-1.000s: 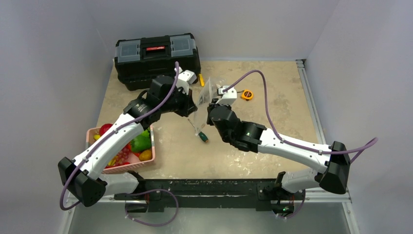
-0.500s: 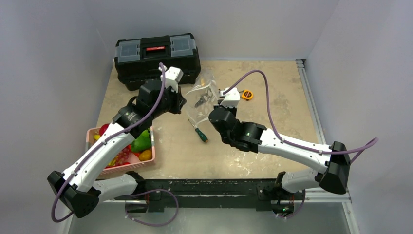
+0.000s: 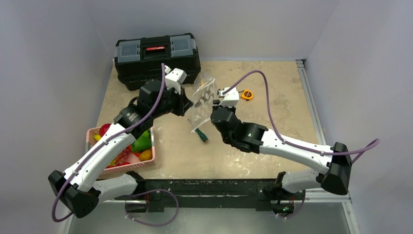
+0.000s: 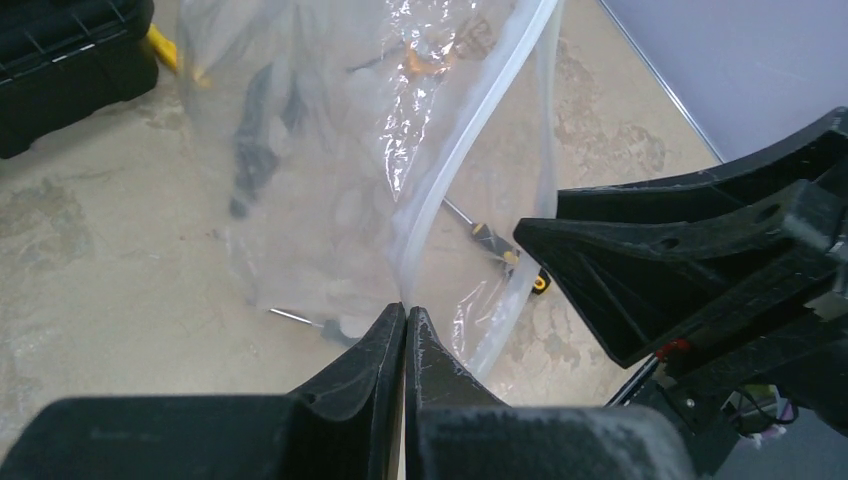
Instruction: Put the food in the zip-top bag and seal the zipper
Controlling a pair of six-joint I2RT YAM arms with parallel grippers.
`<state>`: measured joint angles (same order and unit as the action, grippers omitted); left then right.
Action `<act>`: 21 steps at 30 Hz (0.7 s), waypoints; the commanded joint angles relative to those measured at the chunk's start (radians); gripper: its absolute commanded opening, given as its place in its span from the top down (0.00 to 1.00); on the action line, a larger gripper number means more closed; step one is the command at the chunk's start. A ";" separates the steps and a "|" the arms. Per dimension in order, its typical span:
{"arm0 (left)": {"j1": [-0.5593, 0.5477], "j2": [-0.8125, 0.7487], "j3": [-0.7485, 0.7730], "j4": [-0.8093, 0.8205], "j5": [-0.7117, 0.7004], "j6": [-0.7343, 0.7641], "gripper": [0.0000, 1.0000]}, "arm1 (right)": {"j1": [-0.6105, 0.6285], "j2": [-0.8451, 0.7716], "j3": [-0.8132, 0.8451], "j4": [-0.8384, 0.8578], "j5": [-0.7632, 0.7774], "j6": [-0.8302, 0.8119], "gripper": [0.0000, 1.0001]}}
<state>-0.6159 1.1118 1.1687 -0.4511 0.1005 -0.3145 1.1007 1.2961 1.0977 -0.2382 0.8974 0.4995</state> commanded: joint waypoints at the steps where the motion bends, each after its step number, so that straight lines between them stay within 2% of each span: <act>1: -0.003 -0.018 0.000 0.067 0.068 -0.019 1.00 | 0.005 0.022 0.042 0.059 0.022 -0.006 0.67; 9: -0.003 -0.013 0.007 0.058 0.074 -0.020 1.00 | 0.002 0.040 0.052 0.139 -0.067 -0.016 0.34; 13: -0.003 -0.009 0.012 0.049 0.067 -0.018 1.00 | -0.002 0.032 0.034 0.203 -0.132 -0.004 0.31; 15: -0.003 -0.007 0.015 0.047 0.067 -0.018 1.00 | -0.005 0.031 0.025 0.220 -0.142 0.000 0.33; 19: -0.003 -0.007 0.016 0.040 0.053 -0.017 1.00 | -0.007 0.037 0.026 0.175 -0.076 0.025 0.58; 21: -0.003 -0.007 0.017 0.036 0.042 -0.017 1.00 | -0.007 0.029 0.019 0.170 -0.068 0.024 0.67</act>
<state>-0.6159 1.1122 1.1664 -0.4355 0.1528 -0.3225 1.0985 1.3403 1.1069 -0.0860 0.7929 0.5026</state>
